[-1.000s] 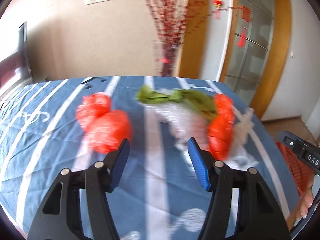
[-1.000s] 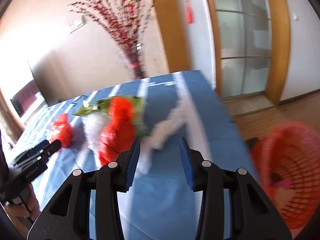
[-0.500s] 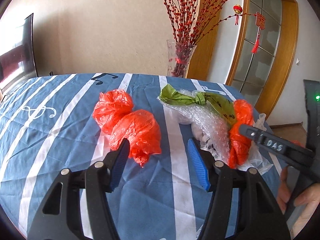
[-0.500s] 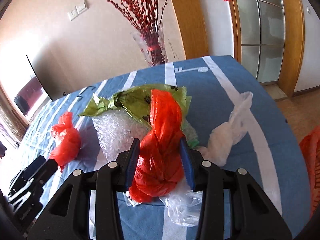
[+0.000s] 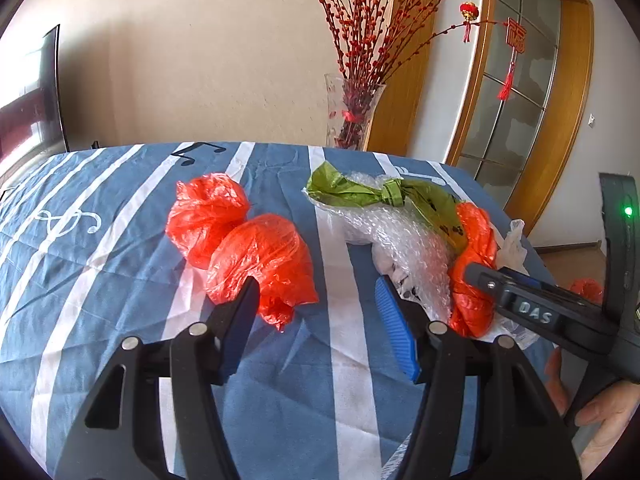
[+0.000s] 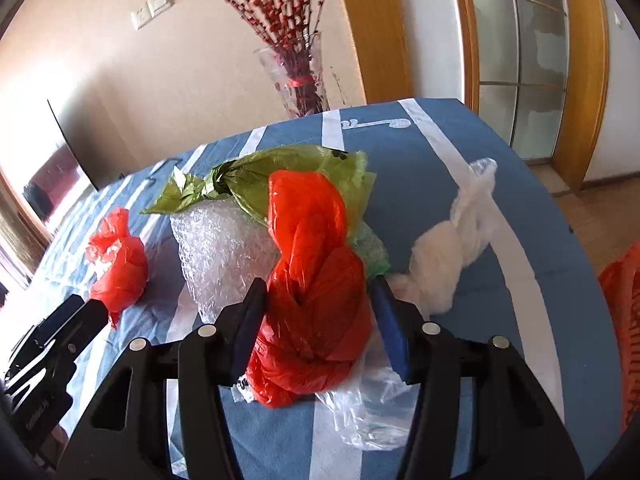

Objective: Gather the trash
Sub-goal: 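Grasp the red bag on the bubble wrap with the right gripper, then lift the red bag with the right gripper while the left gripper grasps the clear knotted bag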

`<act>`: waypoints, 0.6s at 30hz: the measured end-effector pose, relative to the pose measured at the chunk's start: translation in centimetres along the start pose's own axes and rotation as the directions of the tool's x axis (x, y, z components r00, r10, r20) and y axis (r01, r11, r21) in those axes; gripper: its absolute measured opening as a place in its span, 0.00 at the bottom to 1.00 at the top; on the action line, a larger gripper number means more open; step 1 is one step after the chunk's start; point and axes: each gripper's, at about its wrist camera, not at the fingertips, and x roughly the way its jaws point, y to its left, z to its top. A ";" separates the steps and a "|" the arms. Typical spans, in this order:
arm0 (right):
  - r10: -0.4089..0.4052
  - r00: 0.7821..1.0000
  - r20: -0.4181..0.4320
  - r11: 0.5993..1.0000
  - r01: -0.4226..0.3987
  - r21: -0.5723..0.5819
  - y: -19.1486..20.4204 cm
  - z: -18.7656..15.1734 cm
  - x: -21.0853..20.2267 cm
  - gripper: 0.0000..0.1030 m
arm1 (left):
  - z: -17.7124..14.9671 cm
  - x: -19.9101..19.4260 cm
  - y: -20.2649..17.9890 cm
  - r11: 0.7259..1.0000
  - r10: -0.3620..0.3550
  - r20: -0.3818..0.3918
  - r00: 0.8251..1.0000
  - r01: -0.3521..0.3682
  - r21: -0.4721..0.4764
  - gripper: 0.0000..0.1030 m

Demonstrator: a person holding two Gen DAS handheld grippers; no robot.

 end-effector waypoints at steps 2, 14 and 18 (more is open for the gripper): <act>-0.006 1.000 -0.023 1.000 0.006 -0.019 0.3 -0.1 0.9 0.53 | 0.0 0.1 -0.1 1.000 -0.002 -0.002 1.000 0.002 0.001 0.58; 0.058 0.995 0.085 0.998 -0.056 -0.028 -1.3 0.2 -3.8 0.34 | 0.2 0.3 -1.6 0.999 -0.049 -0.007 0.999 0.049 0.014 0.58; 0.024 0.991 0.131 1.000 -0.024 -0.005 -3.6 0.4 -5.9 0.34 | 0.4 0.5 -3.4 0.996 -0.087 -0.013 0.996 0.088 0.030 0.58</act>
